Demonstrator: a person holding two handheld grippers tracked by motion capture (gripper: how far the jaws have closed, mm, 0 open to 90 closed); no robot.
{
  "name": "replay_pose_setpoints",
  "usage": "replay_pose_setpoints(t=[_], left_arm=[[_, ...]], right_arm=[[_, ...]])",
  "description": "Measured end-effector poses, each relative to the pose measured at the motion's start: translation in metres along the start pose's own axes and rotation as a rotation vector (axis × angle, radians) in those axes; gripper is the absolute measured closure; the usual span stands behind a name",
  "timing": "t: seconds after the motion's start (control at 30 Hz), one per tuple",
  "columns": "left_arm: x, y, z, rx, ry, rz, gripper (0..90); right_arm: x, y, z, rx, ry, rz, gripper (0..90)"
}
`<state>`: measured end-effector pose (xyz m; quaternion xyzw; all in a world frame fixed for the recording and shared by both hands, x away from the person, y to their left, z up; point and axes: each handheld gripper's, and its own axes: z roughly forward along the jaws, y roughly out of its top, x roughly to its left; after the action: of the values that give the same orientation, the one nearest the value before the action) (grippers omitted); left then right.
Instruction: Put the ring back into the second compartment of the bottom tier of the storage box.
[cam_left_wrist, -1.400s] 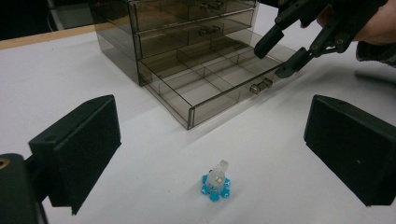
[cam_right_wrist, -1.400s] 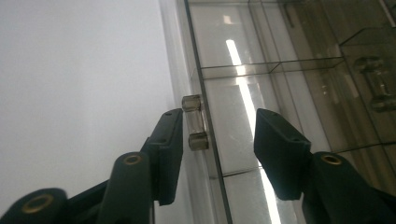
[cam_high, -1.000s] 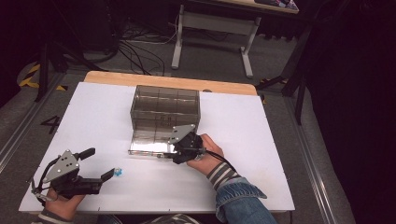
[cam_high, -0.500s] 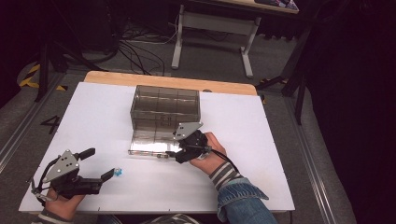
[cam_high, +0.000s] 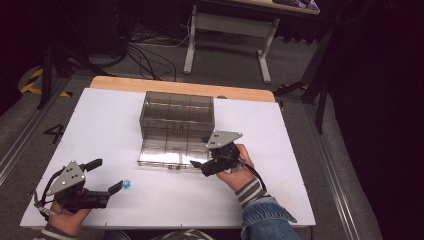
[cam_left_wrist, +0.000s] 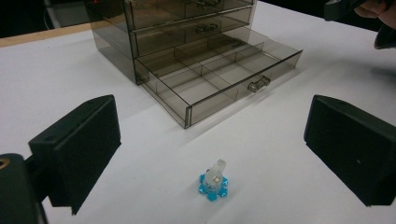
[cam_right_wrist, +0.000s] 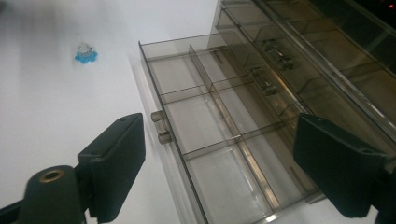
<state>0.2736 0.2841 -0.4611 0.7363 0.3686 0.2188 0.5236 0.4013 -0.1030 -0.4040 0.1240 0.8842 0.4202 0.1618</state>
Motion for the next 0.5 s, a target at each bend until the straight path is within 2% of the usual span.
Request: replay_pose_setpoints(t=[0.3,0.5], left_arm=[[0.000,0.000,0.000,0.002,-0.001,0.002,4.3],[0.000,0.000,0.000,0.006,-0.003,0.003,4.3]], right_arm=[[-0.001,-0.015,-0.018,-0.056,-0.038,0.048,11.7],[-0.003,-0.031,-0.030,-0.095,-0.041,0.109,9.8]])
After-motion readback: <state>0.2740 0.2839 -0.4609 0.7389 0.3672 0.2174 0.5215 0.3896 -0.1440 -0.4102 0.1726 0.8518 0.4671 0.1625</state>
